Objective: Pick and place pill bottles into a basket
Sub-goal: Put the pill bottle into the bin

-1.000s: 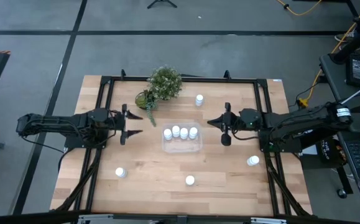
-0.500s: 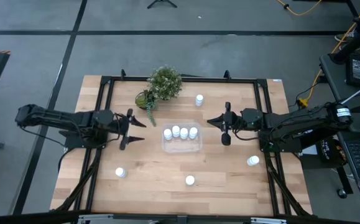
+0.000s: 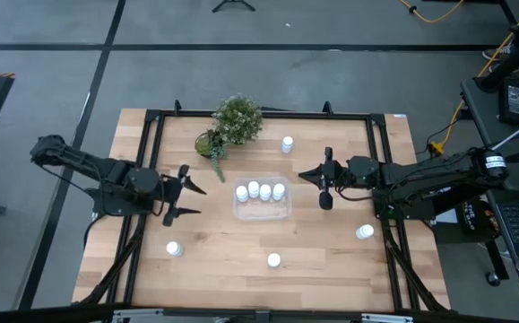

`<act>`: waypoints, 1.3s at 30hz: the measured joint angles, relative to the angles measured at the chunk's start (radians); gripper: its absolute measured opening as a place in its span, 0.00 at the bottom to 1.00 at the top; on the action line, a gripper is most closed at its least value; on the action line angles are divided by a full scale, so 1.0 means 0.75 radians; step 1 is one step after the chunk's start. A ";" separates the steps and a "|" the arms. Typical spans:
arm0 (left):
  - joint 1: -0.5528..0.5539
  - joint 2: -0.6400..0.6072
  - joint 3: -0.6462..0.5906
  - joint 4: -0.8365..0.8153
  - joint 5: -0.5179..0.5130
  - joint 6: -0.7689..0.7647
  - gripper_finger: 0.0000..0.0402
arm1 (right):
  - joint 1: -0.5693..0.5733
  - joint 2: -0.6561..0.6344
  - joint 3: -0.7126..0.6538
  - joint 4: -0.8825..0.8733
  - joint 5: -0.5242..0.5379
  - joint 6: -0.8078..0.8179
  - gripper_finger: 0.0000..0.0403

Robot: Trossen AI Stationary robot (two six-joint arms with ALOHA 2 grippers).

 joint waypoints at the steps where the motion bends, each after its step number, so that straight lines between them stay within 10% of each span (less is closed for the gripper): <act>1: -0.024 0.010 0.032 -0.043 -0.055 -0.009 0.67 | 0.000 0.000 0.000 0.000 -0.001 0.000 0.03; 6: -0.135 0.092 0.209 -0.315 -0.231 -0.139 0.67 | 0.000 0.000 0.001 -0.001 -0.001 0.029 0.03; 26: -0.580 0.496 0.520 -0.463 -0.196 -0.814 0.60 | 0.001 0.000 0.001 -0.012 -0.001 0.069 0.03; 39: -0.747 0.837 0.765 -1.041 -0.115 -1.443 0.60 | 0.002 0.002 0.001 -0.012 -0.002 0.138 0.03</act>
